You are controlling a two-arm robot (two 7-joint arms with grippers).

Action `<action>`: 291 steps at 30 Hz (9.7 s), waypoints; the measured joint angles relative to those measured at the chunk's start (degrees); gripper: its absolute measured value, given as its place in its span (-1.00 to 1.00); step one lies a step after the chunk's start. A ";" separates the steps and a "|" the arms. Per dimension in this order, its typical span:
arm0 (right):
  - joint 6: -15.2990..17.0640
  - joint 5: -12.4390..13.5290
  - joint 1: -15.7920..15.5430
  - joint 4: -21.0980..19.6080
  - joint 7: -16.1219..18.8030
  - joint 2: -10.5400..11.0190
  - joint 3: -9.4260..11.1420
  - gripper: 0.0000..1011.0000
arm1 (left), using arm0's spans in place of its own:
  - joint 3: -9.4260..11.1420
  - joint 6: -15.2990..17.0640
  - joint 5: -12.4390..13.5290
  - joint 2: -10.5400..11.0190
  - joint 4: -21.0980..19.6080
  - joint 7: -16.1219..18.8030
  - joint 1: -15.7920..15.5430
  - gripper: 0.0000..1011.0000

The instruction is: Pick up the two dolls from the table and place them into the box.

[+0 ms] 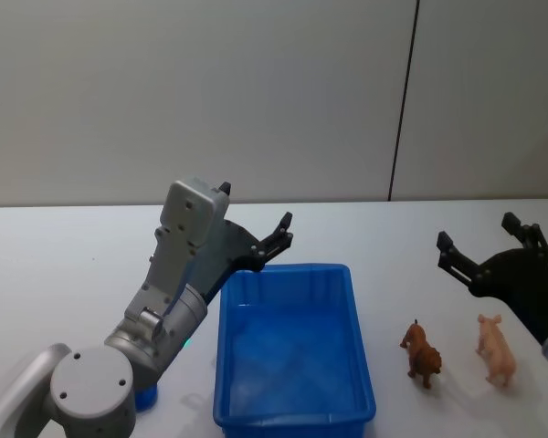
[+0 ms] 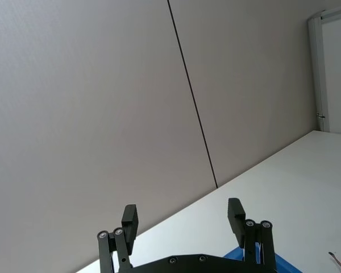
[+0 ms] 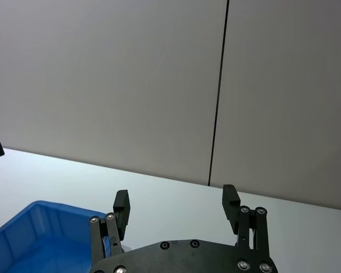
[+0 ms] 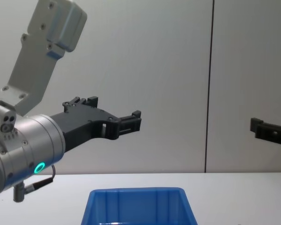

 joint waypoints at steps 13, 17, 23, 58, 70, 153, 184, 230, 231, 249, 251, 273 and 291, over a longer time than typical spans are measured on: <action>2.89 3.39 -0.47 2.42 3.00 3.08 2.48 0.98 | 0.00 0.00 0.00 0.00 0.00 0.00 0.00 0.98; 4.22 4.01 -0.89 3.50 4.00 4.14 3.17 0.98 | 0.00 0.00 0.00 0.00 0.00 0.00 0.00 0.98; 6.06 4.17 -1.74 5.14 5.38 5.50 3.90 0.98 | 0.00 0.00 0.00 0.00 0.00 0.00 0.00 0.98; 14.25 1.14 -2.87 11.21 7.44 4.96 2.22 0.90 | 0.00 0.00 0.00 0.00 0.00 0.00 0.00 0.98; 16.06 1.02 -2.24 12.37 6.62 4.18 1.89 0.25 | 0.00 0.00 0.00 0.00 0.00 0.00 0.00 0.98; 16.37 -6.90 6.52 7.11 24.43 -4.16 -7.21 0.82 | 0.00 0.00 0.00 0.00 0.00 0.00 0.00 0.98; 16.99 0.34 1.16 7.26 14.59 1.98 -2.70 0.98 | 0.00 0.00 0.00 0.00 0.00 0.00 0.00 0.98; 10.67 -2.88 2.10 9.33 12.69 0.75 -3.70 -0.16 | 0.00 0.00 0.00 0.00 0.00 0.00 0.00 0.98; 10.42 -2.93 2.11 8.93 12.92 0.78 -3.72 -0.16 | 0.00 0.00 0.00 0.00 0.00 0.00 0.00 0.98; 10.02 -5.83 4.19 3.69 20.92 -1.18 -6.12 -0.16 | 0.00 0.00 0.00 0.00 0.00 0.00 0.00 0.98; 10.82 -6.53 4.69 3.69 21.53 -1.71 -6.59 -0.15 | 0.00 0.00 0.00 0.00 0.00 0.00 0.00 0.98; 12.67 -7.71 7.49 6.04 21.43 -3.20 -6.89 0.98 | 0.00 0.00 0.00 0.00 0.00 0.00 0.00 0.98; 10.24 0.03 4.28 4.64 19.92 2.72 -2.08 0.98 | 0.00 0.00 0.00 0.00 0.00 0.00 0.01 0.98</action>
